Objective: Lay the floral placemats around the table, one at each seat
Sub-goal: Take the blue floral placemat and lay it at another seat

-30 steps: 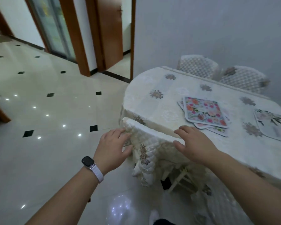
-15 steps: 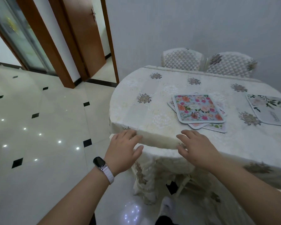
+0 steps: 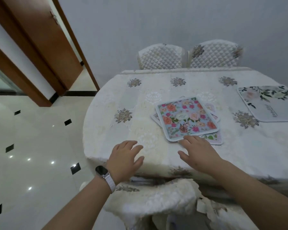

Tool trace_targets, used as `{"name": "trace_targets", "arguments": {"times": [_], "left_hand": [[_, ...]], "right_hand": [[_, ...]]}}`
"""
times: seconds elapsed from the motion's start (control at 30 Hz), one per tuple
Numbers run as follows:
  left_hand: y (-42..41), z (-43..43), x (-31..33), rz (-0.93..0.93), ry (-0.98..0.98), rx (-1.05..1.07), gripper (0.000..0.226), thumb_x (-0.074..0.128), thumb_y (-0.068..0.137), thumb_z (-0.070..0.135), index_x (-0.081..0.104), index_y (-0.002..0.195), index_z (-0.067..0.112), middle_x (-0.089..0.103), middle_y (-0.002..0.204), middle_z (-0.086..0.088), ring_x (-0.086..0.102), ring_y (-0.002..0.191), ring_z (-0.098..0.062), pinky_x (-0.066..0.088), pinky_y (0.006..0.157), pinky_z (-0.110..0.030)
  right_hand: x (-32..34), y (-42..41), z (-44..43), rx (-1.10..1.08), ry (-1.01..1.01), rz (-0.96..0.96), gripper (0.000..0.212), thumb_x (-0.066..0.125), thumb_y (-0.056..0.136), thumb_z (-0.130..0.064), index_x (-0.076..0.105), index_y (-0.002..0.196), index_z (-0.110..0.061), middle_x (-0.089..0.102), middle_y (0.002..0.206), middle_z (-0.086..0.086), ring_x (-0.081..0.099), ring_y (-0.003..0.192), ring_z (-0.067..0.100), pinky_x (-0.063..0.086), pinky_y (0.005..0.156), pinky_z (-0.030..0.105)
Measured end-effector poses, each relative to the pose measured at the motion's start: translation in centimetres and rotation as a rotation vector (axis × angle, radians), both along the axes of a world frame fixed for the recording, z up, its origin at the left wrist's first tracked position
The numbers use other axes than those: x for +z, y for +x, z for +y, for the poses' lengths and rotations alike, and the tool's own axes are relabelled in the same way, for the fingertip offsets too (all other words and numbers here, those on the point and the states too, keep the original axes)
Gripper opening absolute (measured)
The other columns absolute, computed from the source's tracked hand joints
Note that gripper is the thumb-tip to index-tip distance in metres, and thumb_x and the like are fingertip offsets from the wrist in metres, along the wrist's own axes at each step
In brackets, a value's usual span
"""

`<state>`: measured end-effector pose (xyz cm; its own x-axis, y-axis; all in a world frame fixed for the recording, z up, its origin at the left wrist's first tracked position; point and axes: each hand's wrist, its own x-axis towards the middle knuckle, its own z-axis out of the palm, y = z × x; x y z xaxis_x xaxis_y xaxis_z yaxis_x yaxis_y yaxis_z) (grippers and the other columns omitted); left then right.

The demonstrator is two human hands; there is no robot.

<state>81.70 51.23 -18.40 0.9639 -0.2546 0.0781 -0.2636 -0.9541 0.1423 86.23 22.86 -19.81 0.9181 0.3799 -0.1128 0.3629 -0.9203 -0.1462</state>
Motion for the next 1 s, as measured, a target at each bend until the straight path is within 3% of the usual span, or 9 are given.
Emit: {"name": "trace_targets", "arguments": {"times": [0.23, 0.37, 0.53, 0.67, 0.8, 0.9, 1.0], "left_hand": [[4.9, -1.6, -1.4, 0.002, -0.082, -0.172, 0.032, 0.060, 0.087, 0.034, 0.068, 0.115, 0.021, 0.066, 0.122, -0.002, 0.059, 0.114, -0.024, 0.049, 0.087, -0.042], [7.9, -2.0, -2.6, 0.038, -0.111, -0.257, 0.032, 0.060, 0.088, 0.031, 0.067, 0.117, 0.019, 0.066, 0.122, -0.003, 0.058, 0.114, -0.025, 0.049, 0.089, -0.042], [11.3, -2.3, -5.0, 0.153, -0.094, -0.304, 0.037, 0.054, 0.091, 0.035, 0.062, 0.124, 0.021, 0.062, 0.126, 0.001, 0.055, 0.115, -0.022, 0.047, 0.090, -0.038], [13.7, -2.8, -8.0, 0.346, -0.093, -0.215, 0.038, 0.050, 0.093, 0.040, 0.057, 0.127, 0.025, 0.058, 0.130, 0.003, 0.052, 0.116, -0.021, 0.046, 0.091, -0.037], [16.2, -4.0, -10.3, 0.565, -0.269, -0.031, 0.039, 0.052, 0.093, 0.039, 0.055, 0.128, 0.023, 0.057, 0.131, -0.002, 0.054, 0.116, -0.020, 0.044, 0.095, -0.032], [18.8, -5.5, -11.3, 0.625, -0.356, 0.078, 0.040, 0.053, 0.093, 0.035, 0.055, 0.129, 0.019, 0.058, 0.130, -0.005, 0.056, 0.114, -0.021, 0.044, 0.092, -0.030], [21.8, -6.5, -11.4, 0.577, -0.394, 0.109, 0.036, 0.054, 0.092, 0.033, 0.059, 0.123, 0.017, 0.063, 0.124, -0.006, 0.058, 0.101, -0.019, 0.043, 0.082, -0.028]], "right_hand": [[-2.1, 2.0, -2.6, -0.159, 0.019, 0.073, 0.053, 0.040, 0.095, -0.050, 0.045, 0.142, -0.024, 0.047, 0.146, -0.002, 0.041, 0.132, 0.020, 0.038, 0.106, 0.038], [-3.1, 2.4, -2.8, -0.249, -0.005, 0.103, 0.052, 0.040, 0.095, -0.050, 0.048, 0.139, -0.022, 0.049, 0.144, 0.001, 0.044, 0.128, 0.022, 0.043, 0.102, 0.039], [-4.0, 2.5, -3.4, -0.366, -0.027, 0.126, 0.053, 0.041, 0.094, -0.052, 0.048, 0.138, -0.023, 0.049, 0.143, 0.000, 0.046, 0.126, 0.022, 0.045, 0.096, 0.040], [-5.0, 3.5, -4.8, -0.467, -0.009, 0.156, 0.050, 0.040, 0.094, -0.053, 0.051, 0.133, -0.023, 0.054, 0.133, 0.000, 0.050, 0.116, 0.022, 0.048, 0.090, 0.039], [-6.6, 5.2, -6.3, -0.637, 0.115, 0.268, 0.052, 0.044, 0.095, -0.050, 0.047, 0.138, -0.022, 0.051, 0.138, 0.002, 0.049, 0.121, 0.025, 0.046, 0.095, 0.042], [-8.2, 7.2, -7.3, -0.808, 0.313, 0.348, 0.053, 0.051, 0.095, -0.044, 0.047, 0.141, -0.017, 0.048, 0.143, 0.006, 0.048, 0.125, 0.026, 0.042, 0.098, 0.039], [-9.2, 8.8, -6.7, -0.995, 0.589, 0.355, 0.038, 0.052, 0.095, -0.037, 0.054, 0.127, -0.016, 0.058, 0.127, 0.006, 0.057, 0.105, 0.021, 0.045, 0.086, 0.036]]}}
